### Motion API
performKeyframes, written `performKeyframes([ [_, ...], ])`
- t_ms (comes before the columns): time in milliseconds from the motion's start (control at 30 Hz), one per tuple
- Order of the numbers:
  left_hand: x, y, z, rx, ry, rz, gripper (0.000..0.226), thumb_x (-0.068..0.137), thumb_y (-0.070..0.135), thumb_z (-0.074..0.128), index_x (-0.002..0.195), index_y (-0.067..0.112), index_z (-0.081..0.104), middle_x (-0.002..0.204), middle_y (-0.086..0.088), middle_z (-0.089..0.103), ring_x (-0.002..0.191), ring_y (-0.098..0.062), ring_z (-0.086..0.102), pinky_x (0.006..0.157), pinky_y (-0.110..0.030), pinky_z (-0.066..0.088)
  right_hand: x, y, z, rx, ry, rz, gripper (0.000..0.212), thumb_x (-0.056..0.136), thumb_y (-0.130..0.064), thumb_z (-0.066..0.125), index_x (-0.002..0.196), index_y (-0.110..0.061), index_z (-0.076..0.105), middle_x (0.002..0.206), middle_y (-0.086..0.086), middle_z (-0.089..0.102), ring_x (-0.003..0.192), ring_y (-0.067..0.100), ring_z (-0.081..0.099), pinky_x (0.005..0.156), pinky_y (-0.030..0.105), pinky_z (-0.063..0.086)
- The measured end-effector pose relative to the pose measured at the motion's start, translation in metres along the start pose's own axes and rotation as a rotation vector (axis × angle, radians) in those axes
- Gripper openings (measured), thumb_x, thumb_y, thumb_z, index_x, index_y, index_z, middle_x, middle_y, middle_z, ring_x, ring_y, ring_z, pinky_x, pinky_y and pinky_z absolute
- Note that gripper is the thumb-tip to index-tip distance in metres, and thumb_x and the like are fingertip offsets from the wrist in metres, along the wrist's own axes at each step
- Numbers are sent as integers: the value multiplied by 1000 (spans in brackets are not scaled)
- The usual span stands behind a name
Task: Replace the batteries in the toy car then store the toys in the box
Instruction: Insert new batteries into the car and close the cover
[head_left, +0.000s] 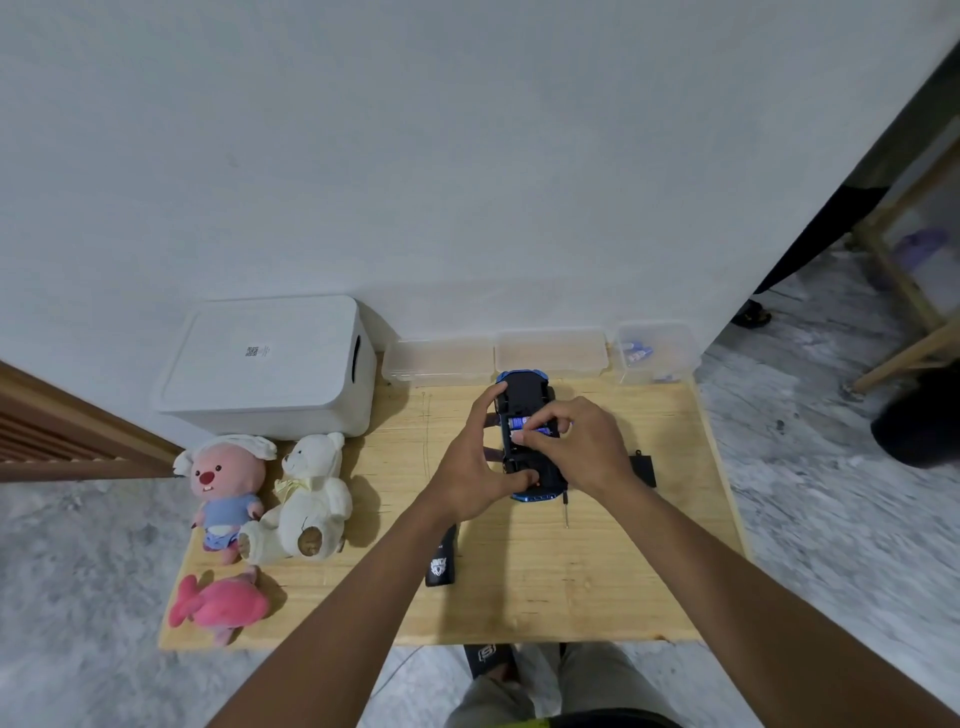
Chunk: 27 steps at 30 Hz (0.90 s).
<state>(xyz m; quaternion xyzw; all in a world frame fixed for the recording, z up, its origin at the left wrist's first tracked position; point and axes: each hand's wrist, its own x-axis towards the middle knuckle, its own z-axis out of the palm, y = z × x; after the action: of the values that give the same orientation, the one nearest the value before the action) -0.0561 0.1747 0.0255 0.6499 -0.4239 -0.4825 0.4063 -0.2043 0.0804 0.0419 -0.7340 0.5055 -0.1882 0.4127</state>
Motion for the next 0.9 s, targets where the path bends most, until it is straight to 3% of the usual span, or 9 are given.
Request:
performKeyframes([
  [167, -2, 0, 3, -10, 11, 6, 108, 78, 8, 86, 153, 55, 24, 143, 8, 50, 104, -21, 71, 84, -37, 64, -2, 2, -5, -8, 7, 4, 22, 72, -44, 86, 80, -32, 70, 68, -14, 47, 65, 5, 48, 56, 22, 36],
  [267, -1, 1, 6, -24, 13, -3, 109, 77, 7, 86, 153, 54, 24, 142, 8, 51, 103, -21, 71, 83, -38, 64, -3, 6, -4, -2, 13, 19, 33, 74, -44, 84, 89, -29, 59, 77, -13, 49, 70, 8, 51, 57, 26, 39],
  [367, -2, -2, 5, -52, 21, -12, 110, 76, 3, 87, 153, 52, 25, 141, 6, 51, 102, -21, 72, 81, -34, 63, -4, 10, -10, 30, -41, -8, 18, 93, -25, 63, 109, -30, 57, 99, -8, 55, 82, 14, 56, 60, 21, 38],
  [467, -3, -5, 4, -79, 19, -29, 111, 76, 0, 88, 155, 47, 25, 141, 6, 50, 104, -18, 70, 79, -27, 61, -4, 15, -22, 108, -132, -1, 37, 101, -7, 44, 128, -29, 54, 110, -6, 60, 82, 11, 61, 66, 21, 47],
  [567, -5, -9, 3, -74, 6, -36, 114, 74, 2, 90, 156, 47, 24, 143, 5, 49, 110, -19, 68, 84, -28, 60, -7, 19, -29, 318, -142, 58, 35, 96, -8, 62, 124, -27, 53, 114, -8, 70, 94, 10, 72, 77, 22, 54],
  [700, -7, -12, 3, -67, -19, -52, 117, 72, 7, 93, 154, 54, 23, 146, 6, 47, 110, -21, 70, 90, -37, 62, -14, 23, -26, 371, -22, 14, 26, 82, -8, 81, 100, -20, 66, 105, -4, 72, 94, 5, 70, 72, 16, 55],
  [800, -8, -12, 3, -59, -33, -49, 118, 71, 8, 93, 152, 56, 23, 147, 5, 47, 111, -24, 69, 93, -39, 61, -17, 22, -20, 393, 21, 10, 28, 81, -6, 81, 101, -22, 72, 93, 8, 68, 75, 9, 73, 64, 15, 55],
  [900, -8, -11, 2, -57, -31, -59, 117, 71, 9, 94, 151, 58, 24, 148, 5, 47, 111, -24, 69, 94, -41, 61, -17, 20, -18, 343, 32, 0, 34, 83, -10, 80, 112, -25, 70, 92, 1, 70, 78, 11, 73, 63, 15, 56],
])
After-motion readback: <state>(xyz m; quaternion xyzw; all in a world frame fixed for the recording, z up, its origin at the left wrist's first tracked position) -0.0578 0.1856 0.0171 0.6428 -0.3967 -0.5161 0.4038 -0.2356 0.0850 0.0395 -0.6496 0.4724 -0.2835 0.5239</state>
